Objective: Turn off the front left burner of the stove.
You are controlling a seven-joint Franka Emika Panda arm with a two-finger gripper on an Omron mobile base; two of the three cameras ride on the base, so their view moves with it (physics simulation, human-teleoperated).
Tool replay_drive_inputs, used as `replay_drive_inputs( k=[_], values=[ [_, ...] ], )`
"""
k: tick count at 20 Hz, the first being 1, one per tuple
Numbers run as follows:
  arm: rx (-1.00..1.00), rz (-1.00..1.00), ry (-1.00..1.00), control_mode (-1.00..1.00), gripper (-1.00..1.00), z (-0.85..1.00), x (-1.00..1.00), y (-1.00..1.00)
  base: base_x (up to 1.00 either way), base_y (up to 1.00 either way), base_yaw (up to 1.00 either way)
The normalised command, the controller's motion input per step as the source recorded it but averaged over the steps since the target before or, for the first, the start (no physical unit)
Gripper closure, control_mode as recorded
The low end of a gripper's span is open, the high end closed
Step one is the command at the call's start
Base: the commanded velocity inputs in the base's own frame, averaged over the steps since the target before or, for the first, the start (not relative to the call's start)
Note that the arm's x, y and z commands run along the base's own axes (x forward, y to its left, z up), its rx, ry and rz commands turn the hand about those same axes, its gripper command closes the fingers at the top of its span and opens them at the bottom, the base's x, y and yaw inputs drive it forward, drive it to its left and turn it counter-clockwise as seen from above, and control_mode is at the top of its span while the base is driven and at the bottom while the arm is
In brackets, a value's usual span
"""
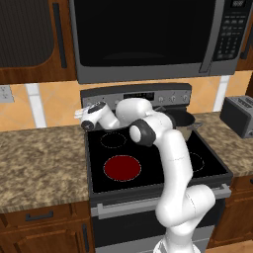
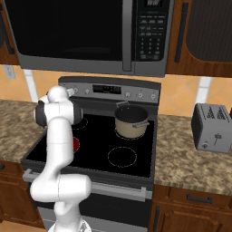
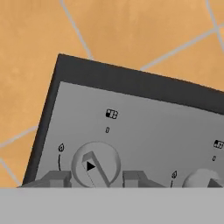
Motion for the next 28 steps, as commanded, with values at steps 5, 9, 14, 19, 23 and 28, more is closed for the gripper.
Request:
replay_drive_inputs(
  k=[5,9,14,19,23,28],
  values=[
    [0.35,0.00,0.00,-1.00,1.00,0.17,0.00,0.00,0.00,0.00,0.00],
    [0.34,0.00,0.00,-1.00,1.00,0.21,0.00,0.00,0.00,0.00,0.00],
    [0.31,0.00,0.00,-1.00,1.00,0.23,0.00,0.00,0.00,0.00,0.00],
    [0.26,0.00,0.00,-1.00,1.00,0.20,0.00,0.02,0.00,0.00,0.00],
    [0.24,0.00,0.00,-1.00,1.00,0.13,0.00,0.00,0.00,0.00,0.00],
    [0.18,0.00,0.00,-1.00,1.00,0.01,0.00,0.00,0.00,0.00,0.00]
  ],
)
